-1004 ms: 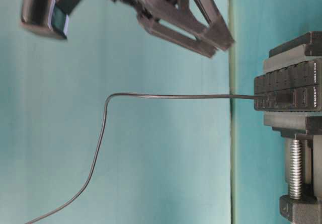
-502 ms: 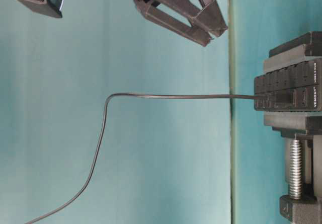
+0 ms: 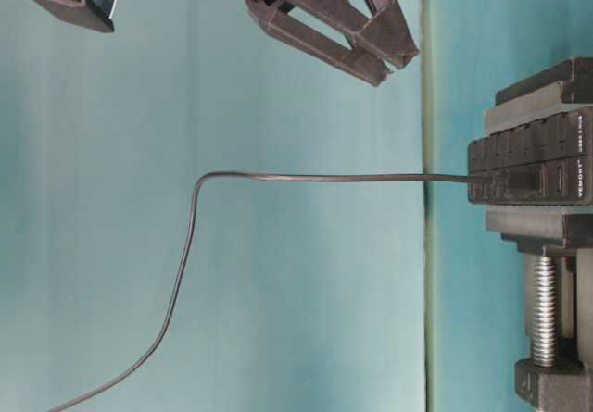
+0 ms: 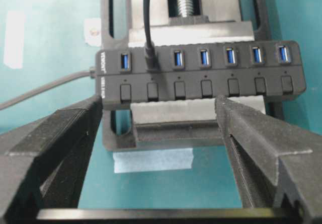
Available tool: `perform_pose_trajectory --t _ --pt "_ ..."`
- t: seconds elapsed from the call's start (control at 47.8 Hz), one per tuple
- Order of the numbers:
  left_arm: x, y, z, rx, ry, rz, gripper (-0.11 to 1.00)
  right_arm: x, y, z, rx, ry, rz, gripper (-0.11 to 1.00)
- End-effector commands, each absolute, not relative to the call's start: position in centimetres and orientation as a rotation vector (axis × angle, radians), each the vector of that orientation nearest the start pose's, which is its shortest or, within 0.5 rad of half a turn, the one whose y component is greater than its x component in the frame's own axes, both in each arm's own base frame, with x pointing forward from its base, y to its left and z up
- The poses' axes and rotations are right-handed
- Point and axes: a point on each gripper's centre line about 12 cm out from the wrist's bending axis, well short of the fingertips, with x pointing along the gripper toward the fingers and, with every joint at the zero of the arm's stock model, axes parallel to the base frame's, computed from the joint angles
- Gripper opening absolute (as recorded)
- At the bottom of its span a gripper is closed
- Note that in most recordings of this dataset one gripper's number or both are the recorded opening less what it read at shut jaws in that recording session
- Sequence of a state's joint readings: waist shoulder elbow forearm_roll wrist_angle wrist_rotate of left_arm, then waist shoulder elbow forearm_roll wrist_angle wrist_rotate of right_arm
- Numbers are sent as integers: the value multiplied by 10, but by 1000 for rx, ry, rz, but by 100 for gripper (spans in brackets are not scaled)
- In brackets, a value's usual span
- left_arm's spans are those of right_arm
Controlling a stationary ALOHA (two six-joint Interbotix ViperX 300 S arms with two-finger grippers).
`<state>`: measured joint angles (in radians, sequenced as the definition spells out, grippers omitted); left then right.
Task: Insert the USB into the second port from the front of the fixed hub.
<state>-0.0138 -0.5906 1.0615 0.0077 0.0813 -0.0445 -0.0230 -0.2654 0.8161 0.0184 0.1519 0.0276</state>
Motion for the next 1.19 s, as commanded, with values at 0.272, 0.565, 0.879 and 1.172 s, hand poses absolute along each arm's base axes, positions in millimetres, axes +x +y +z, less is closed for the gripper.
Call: perform_pose_trajectory --t 0.272,0.565,0.879,1.172 --pt "254 -4 219 -32 523 -5 0 326 -7 209 62 667 -38 86" --pt "254 -4 219 -32 522 -5 0 327 -7 207 62 668 -38 86" --pt "254 -4 219 -30 523 -5 0 327 -7 206 60 668 -36 86" --pt "254 -4 219 -32 523 -5 0 329 -5 202 58 679 -32 86"
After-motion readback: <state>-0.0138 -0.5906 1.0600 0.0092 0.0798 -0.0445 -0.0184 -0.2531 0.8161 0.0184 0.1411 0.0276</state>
